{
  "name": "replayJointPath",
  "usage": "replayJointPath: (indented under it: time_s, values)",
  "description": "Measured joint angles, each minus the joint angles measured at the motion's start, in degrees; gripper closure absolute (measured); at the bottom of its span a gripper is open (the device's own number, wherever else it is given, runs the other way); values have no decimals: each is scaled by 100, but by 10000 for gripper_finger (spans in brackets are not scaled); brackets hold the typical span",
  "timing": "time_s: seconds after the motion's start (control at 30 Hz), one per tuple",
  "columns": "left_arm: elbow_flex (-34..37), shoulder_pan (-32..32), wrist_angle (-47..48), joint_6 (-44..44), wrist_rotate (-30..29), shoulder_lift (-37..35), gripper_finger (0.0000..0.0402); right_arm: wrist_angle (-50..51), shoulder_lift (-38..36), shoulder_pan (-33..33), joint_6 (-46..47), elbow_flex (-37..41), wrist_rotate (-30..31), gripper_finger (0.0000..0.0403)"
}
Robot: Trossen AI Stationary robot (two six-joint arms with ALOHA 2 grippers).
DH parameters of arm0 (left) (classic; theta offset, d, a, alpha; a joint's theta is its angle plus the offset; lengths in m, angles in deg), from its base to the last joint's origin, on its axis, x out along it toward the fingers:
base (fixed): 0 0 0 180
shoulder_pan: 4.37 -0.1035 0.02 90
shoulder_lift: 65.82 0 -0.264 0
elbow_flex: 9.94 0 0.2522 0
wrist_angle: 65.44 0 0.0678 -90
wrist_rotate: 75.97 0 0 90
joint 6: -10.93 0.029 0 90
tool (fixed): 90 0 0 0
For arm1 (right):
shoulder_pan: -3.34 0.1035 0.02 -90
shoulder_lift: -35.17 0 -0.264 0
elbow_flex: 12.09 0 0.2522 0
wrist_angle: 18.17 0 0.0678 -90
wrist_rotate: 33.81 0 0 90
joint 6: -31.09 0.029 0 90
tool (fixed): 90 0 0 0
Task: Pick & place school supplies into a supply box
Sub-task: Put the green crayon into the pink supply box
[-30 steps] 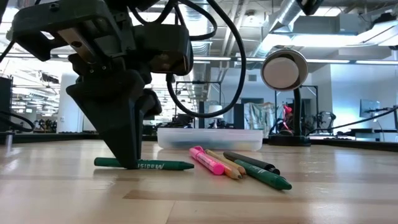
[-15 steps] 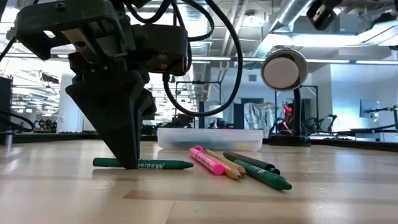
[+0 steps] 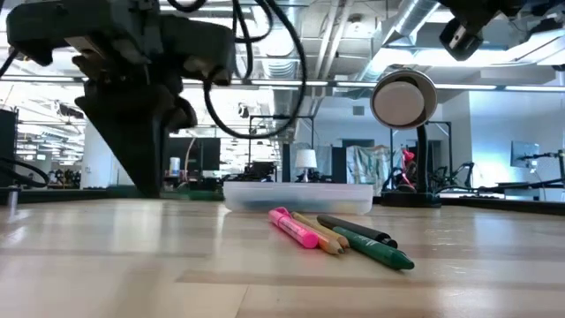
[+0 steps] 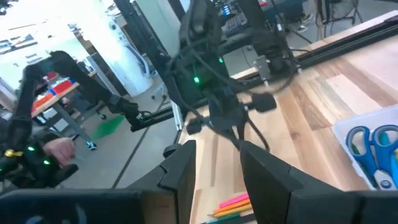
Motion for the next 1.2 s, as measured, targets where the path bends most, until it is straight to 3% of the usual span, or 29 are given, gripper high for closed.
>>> replayJointPath:
  time_s: [0.2, 0.4, 0.8, 1.2]
  values:
    - [-7, -100, 273, 121, -432, -514, 394, 50, 2, -11, -57, 0, 10, 285]
    - [-17, -814, 242, 575, -798, -819, 395, 189, 7, -9, -53, 2, 430, 285]
    - [-22, -2658, -372, 2086, -492, -798, 391, 129, 716, -9, 418, 2, 458, 285]
    - [-30, -3394, -1123, 3118, -321, -660, 389, -751, 1431, -11, 494, 2, 456, 285]
